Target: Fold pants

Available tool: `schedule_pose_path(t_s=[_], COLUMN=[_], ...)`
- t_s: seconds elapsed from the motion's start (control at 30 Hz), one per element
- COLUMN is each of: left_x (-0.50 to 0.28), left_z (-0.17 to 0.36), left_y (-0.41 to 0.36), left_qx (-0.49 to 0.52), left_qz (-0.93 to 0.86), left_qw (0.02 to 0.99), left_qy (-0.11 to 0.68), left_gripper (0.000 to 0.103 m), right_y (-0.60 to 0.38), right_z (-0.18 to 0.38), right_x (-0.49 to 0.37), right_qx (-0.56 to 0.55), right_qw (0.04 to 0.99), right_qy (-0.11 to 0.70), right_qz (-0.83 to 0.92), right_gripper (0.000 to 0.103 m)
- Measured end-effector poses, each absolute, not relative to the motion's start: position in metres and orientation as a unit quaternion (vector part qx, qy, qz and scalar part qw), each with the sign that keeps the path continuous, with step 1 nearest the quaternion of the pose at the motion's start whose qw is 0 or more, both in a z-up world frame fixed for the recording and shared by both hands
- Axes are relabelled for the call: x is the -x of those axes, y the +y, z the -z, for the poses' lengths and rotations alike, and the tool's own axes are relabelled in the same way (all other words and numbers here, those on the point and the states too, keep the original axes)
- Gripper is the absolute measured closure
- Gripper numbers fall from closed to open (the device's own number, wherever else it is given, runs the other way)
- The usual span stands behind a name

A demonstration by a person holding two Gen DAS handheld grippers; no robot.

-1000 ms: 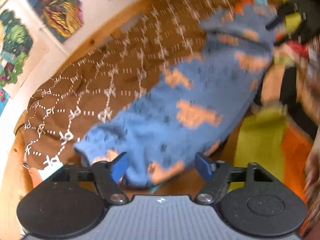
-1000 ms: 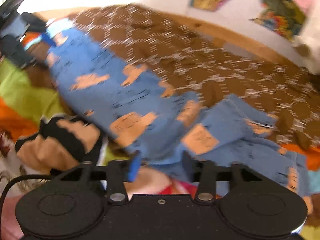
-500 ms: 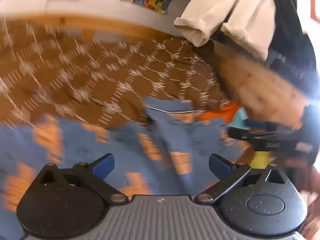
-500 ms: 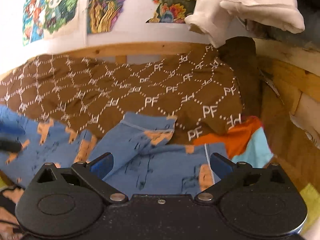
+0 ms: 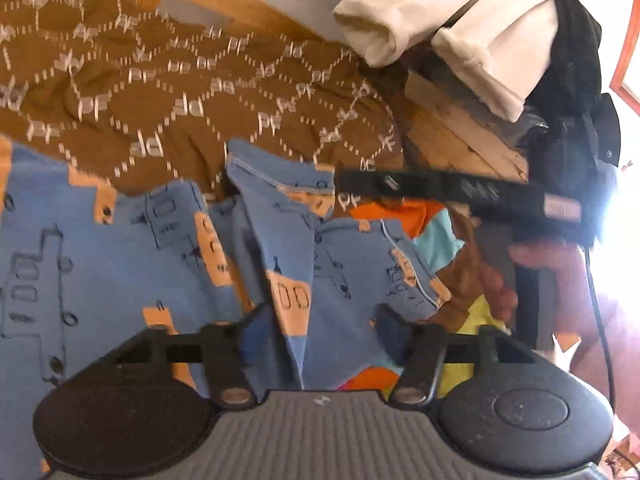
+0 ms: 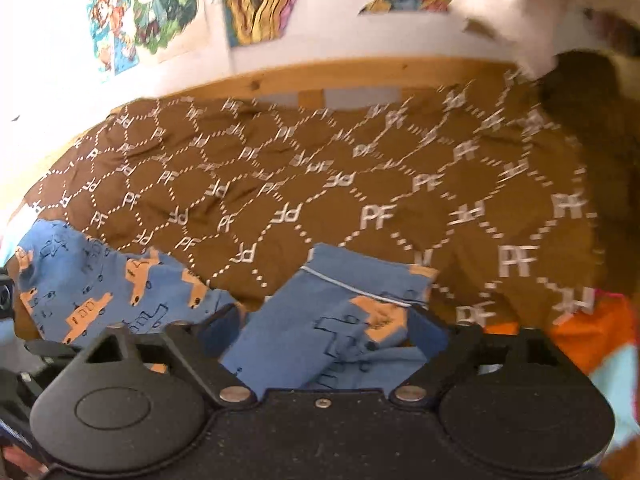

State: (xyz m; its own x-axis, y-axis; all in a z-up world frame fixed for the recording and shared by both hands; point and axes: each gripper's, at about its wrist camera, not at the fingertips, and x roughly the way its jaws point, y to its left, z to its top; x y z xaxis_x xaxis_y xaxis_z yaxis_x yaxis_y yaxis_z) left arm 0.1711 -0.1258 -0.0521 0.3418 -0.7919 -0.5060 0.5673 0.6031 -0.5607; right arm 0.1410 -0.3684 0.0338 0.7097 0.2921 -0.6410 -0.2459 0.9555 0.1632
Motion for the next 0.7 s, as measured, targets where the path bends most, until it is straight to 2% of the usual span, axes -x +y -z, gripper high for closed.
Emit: schedule_pose_path(t_s=[0.07,0.13,0.33,0.63,0.7], left_x=[-0.174,-0.177,-0.183,-0.178,-0.177], left_z=[0.059,0.064,0.072,0.07,0.07], left_y=[-0.127,-0.127,-0.119,-0.118,-0.118], left_qx=[0.153,0.153,0.178,0.169,0.161], left_qz=[0.42,0.413,0.404,0.413,0.415], left_qw=[0.8,0.798,0.789,0.791,0.793], left_qy=[0.4,0.411,0.426,0.419,0.415], left_gripper=[0.065,0.082,0.093,0.095,0.095], right_y=[-0.359,-0.348,-0.31,-0.281,-0.281], right_z=[-0.033,-0.03,-0.022,0.004,0.007], right_x=[-0.157,-0.173,-0.211,-0.24,-0.238], right_qx=[-0.023,-0.014,0.026,0.071,0.078], right_qw=[0.919,0.912,0.903,0.882,0.881], right_qy=[0.364,0.379,0.404,0.456,0.459], right_qz=[-0.152,-0.157,-0.145,-0.09,-0.082], right_gripper=[0.048,0.052,0.053,0.054,0.067])
